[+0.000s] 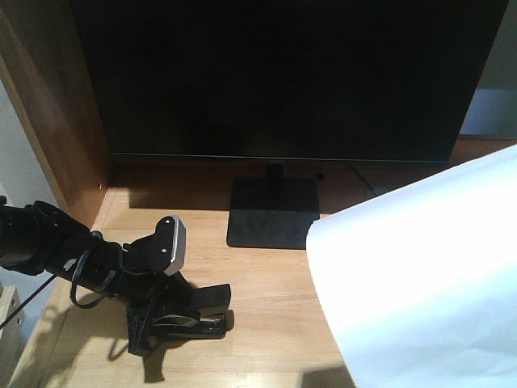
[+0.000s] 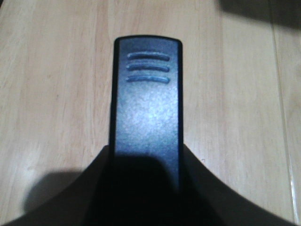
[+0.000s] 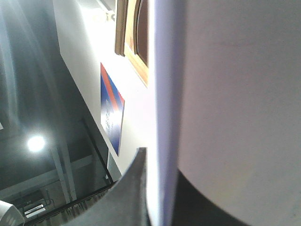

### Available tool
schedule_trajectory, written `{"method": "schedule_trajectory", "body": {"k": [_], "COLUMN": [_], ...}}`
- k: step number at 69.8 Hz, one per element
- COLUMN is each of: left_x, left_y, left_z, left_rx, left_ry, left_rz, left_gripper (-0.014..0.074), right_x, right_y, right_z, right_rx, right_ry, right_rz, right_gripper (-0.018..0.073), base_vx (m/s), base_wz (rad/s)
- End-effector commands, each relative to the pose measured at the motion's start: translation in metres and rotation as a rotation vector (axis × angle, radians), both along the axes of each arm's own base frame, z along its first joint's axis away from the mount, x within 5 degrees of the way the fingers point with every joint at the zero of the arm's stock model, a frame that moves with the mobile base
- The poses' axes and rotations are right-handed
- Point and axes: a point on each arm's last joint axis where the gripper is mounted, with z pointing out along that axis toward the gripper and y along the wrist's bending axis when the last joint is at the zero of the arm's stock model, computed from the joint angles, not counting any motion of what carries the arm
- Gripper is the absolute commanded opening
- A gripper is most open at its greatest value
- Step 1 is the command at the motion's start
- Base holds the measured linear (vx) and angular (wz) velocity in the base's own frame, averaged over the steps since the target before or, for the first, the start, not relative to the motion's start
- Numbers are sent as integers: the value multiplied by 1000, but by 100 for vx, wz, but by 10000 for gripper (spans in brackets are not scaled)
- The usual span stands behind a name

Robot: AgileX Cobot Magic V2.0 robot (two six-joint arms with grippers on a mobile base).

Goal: Grab stapler and paper to desk for stapling
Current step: 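Set the black stapler down on the desk near the monitor base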

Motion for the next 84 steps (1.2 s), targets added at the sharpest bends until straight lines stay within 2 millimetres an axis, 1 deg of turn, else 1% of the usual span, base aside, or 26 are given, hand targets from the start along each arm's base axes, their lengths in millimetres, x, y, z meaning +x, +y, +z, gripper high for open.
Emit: {"method": "schedule_trajectory", "body": {"k": [1,14,23,30,42,55,63,70,77,84], "left_x": [4,3,3,3,2,4,5,5,6,5], "left_y": [-6,-6,-6,-6,-6,-6,-5,-5,-5,-4], "left_z": [22,21,21,21,22,21,20,20,21,20], "left_rx": [-75,-75,-73,-73,-83,-83,-76,-75,-76,-69], "left_ry": [-46,-38,-40,-38,-2,89,107,111,109,108], "left_rz": [1,-1,-1,-1,22,139,180,187,186,179], "left_gripper": [28,94,160,231,381,581,687,732,721,691], "right_x": [-3,-3,-3,-3,-3,-3,-3,-3,-3,-3], "right_y": [-1,-1,-1,-1,-1,-1,-1,-1,-1,-1], "right_z": [10,10,10,10,10,10,10,10,10,10], "right_rx": [22,22,22,22,22,22,22,22,22,22], "right_ry": [-50,-50,-50,-50,-50,-50,-50,-50,-50,-50], "right_rz": [8,8,8,8,8,8,8,8,8,8], "right_gripper": [-6,-6,-6,-6,-6,-6,-6,-6,-6,-6], "base_vx": [0,0,0,0,0,0,0,0,0,0], "base_wz": [0,0,0,0,0,0,0,0,0,0]}}
